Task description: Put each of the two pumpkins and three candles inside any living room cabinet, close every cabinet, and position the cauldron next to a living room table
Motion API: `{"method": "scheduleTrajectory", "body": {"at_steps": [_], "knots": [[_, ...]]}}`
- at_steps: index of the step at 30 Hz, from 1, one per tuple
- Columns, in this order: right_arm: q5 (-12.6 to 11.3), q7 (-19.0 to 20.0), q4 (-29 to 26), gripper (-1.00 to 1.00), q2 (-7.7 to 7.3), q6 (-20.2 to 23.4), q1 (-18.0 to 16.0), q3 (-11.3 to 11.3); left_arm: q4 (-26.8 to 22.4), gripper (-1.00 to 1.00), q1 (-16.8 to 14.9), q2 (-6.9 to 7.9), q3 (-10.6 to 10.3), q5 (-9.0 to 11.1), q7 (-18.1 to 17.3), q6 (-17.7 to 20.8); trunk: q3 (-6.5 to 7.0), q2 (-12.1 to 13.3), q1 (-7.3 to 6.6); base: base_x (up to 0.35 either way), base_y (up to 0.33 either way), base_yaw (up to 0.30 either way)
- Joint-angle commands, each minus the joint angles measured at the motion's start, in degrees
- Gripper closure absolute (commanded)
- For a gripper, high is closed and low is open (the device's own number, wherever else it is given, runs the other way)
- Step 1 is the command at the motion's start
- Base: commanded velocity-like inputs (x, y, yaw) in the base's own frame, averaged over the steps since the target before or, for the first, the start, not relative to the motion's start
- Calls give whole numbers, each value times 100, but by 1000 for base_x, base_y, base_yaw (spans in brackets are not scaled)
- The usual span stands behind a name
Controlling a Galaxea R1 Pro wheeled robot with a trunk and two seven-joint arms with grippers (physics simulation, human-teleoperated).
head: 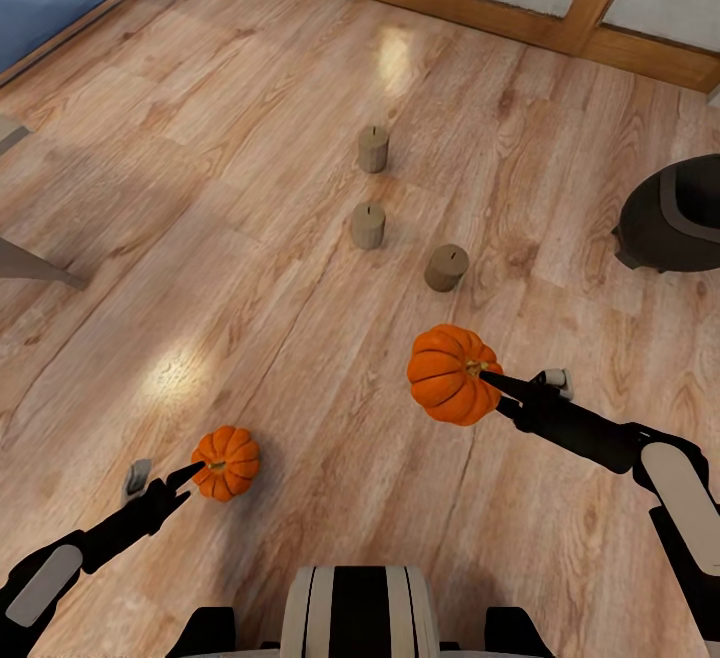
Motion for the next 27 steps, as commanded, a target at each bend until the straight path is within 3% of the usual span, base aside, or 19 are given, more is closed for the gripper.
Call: {"method": "scheduleTrajectory", "body": {"at_steps": [1,8,12,19,27], "knots": [[-10,34,0,100,1,34,-2,-6,1,-100,-1,0,7,38,-4,46,-3,-1,-1,0,0,0],[-7,34,0,100,1,34,-2,-6,1,-100,-1,0,20,37,0,46,-3,-1,-1,0,0,0],[-8,34,0,100,1,35,-4,-6,1,-100,-1,0,33,32,5,46,-91,-6,9,0,0,0],[-10,34,0,100,1,35,0,-6,1,-100,-1,0,38,29,38,46,-91,-6,9,0,0,0],[-8,35,0,100,1,34,-2,-6,1,-100,-1,0,39,30,39,45,-202,-13,22,0,0,0]]}}
